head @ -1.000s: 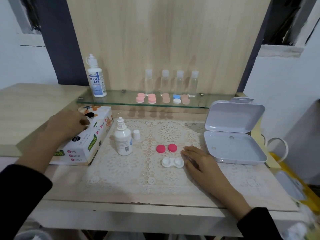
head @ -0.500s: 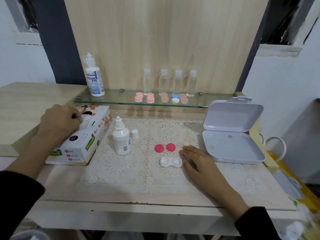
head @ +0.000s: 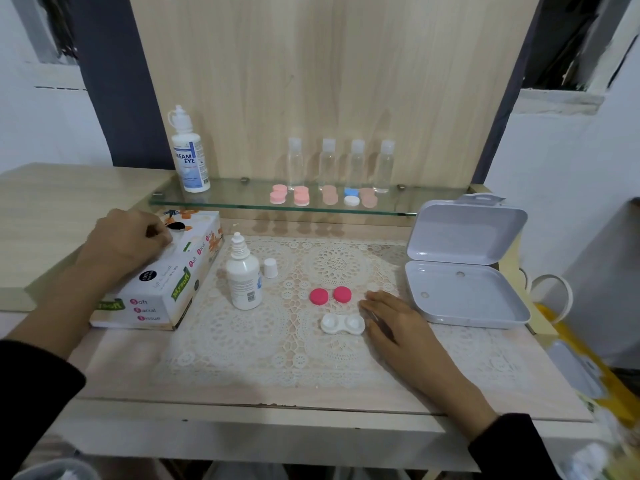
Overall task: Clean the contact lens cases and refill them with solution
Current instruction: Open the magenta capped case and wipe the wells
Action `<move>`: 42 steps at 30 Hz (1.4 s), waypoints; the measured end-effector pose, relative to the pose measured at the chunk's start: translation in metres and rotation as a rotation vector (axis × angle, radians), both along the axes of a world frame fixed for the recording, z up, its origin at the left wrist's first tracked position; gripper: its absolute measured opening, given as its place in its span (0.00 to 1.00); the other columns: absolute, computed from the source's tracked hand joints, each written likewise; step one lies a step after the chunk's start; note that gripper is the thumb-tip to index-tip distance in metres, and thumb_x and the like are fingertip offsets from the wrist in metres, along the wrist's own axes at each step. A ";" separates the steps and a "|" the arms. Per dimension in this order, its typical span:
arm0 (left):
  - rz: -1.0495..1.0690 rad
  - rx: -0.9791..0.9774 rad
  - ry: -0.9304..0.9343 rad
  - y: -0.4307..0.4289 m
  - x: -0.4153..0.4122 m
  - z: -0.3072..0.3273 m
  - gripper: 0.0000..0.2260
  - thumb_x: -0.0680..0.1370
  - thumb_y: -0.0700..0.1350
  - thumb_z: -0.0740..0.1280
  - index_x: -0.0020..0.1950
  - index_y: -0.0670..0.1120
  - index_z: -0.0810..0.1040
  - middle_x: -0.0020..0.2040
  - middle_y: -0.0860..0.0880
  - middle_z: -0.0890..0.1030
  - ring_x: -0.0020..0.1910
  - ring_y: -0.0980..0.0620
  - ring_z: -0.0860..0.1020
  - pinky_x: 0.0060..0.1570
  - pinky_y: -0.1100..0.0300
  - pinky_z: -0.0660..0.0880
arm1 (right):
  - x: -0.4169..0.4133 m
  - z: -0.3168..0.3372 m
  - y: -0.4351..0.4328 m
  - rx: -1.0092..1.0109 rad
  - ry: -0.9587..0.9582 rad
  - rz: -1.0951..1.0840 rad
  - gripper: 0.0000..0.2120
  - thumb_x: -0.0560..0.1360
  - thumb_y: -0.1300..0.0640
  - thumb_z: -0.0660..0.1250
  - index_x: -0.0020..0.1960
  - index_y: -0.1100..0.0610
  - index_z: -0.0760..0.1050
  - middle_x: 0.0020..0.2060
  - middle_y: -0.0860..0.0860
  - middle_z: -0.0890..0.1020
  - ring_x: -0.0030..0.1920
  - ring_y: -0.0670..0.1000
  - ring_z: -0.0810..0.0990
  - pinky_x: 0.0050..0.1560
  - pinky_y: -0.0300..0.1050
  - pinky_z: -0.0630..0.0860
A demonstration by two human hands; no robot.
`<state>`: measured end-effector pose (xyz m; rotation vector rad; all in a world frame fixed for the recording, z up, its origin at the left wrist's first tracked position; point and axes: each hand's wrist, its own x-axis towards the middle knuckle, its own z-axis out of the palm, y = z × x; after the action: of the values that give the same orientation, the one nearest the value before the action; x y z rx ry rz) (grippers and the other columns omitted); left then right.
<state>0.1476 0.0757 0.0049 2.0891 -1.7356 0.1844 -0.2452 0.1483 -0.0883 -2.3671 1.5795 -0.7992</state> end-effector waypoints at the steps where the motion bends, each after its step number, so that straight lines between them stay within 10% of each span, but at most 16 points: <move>1: -0.022 0.053 -0.018 -0.001 -0.001 0.001 0.06 0.75 0.46 0.70 0.49 0.47 0.83 0.48 0.43 0.82 0.41 0.50 0.71 0.41 0.56 0.67 | 0.000 0.000 0.000 -0.003 -0.006 -0.001 0.17 0.80 0.57 0.62 0.68 0.56 0.74 0.70 0.50 0.72 0.72 0.48 0.66 0.68 0.32 0.54; 31: -0.014 0.132 -0.251 -0.008 -0.001 -0.009 0.09 0.78 0.46 0.62 0.44 0.45 0.80 0.40 0.46 0.79 0.38 0.49 0.73 0.38 0.57 0.70 | 0.002 0.004 0.005 0.039 -0.019 -0.018 0.22 0.77 0.50 0.56 0.66 0.57 0.76 0.68 0.50 0.74 0.70 0.49 0.68 0.70 0.37 0.57; 42: 0.010 -0.164 -0.078 -0.003 -0.004 -0.016 0.06 0.81 0.42 0.57 0.47 0.43 0.70 0.37 0.41 0.76 0.34 0.42 0.71 0.36 0.52 0.66 | 0.000 0.000 0.004 0.002 -0.024 -0.006 0.16 0.80 0.58 0.62 0.66 0.57 0.76 0.68 0.51 0.75 0.70 0.50 0.69 0.70 0.40 0.61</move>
<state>0.1440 0.0729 -0.0109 1.9963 -1.6935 0.4016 -0.2454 0.1523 -0.0883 -2.3433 1.5786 -0.8243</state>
